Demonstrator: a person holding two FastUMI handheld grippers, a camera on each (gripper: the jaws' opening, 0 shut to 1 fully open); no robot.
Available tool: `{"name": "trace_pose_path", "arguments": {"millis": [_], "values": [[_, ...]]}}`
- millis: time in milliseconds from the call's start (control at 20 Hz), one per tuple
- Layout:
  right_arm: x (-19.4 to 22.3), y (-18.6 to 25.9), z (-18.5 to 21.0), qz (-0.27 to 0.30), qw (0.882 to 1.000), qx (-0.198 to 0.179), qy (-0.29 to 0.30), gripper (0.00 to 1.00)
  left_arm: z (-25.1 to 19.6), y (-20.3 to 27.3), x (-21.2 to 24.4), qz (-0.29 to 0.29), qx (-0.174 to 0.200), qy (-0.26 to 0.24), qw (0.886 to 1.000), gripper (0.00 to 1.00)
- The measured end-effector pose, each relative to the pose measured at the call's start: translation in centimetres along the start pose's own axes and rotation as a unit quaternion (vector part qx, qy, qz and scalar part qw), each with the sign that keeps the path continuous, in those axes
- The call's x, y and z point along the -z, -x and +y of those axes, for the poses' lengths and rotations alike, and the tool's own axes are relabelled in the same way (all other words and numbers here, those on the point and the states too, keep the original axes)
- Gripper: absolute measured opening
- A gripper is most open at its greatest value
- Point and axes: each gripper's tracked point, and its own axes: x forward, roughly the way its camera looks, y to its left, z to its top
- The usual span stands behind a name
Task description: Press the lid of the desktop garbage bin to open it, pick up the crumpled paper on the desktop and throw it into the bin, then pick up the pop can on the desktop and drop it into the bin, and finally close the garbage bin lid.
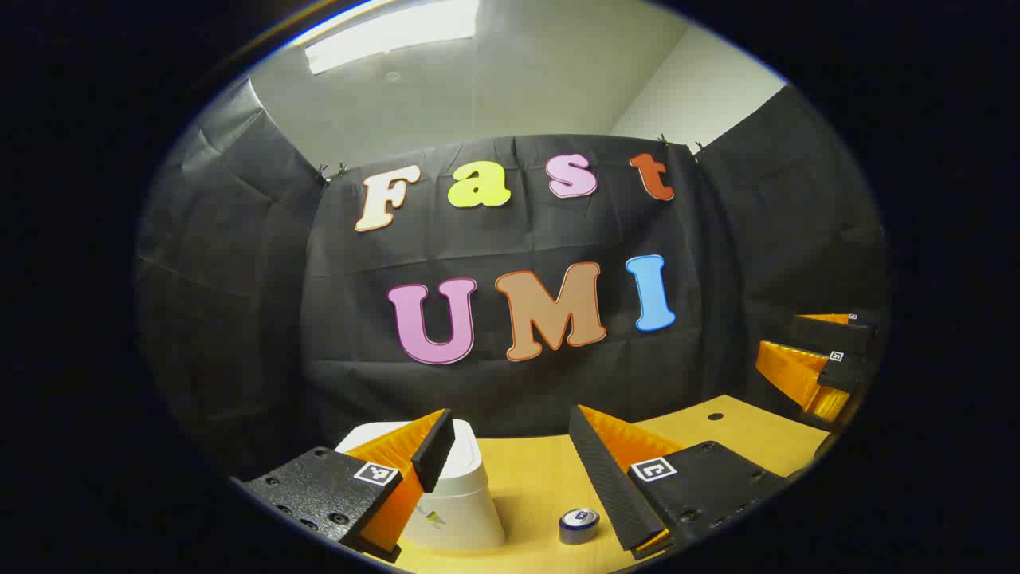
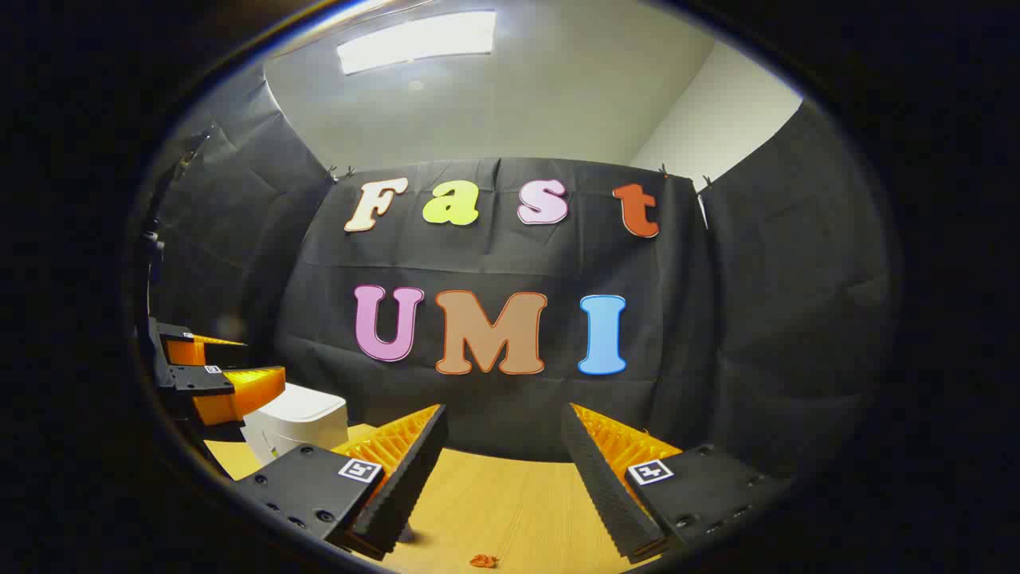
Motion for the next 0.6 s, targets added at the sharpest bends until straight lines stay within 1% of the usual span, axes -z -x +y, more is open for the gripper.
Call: {"name": "trace_pose_path", "arguments": {"millis": [200,300,400,600], "values": [[0.2,0.5,-0.3,0.006,1.000,0.021,-0.005,0.96,-0.8,-0.4,0.6,0.002,0.025,0.025,0.999,0.90],[0.1,0.6,0.0,0.006,1.000,0.019,-0.010,0.96,-0.8,-0.6,0.6,-0.001,0.027,0.043,0.999,0.90],[-0.3,0.5,-0.2,0.003,1.000,0.027,-0.008,0.96,-0.9,-0.7,0.8,-0.001,0.028,0.055,0.998,0.90],[-0.7,0.5,-0.7,-0.005,0.999,0.037,-0.010,0.96,-0.3,-1.3,0.6,-0.006,0.027,0.056,0.998,0.90]]}}
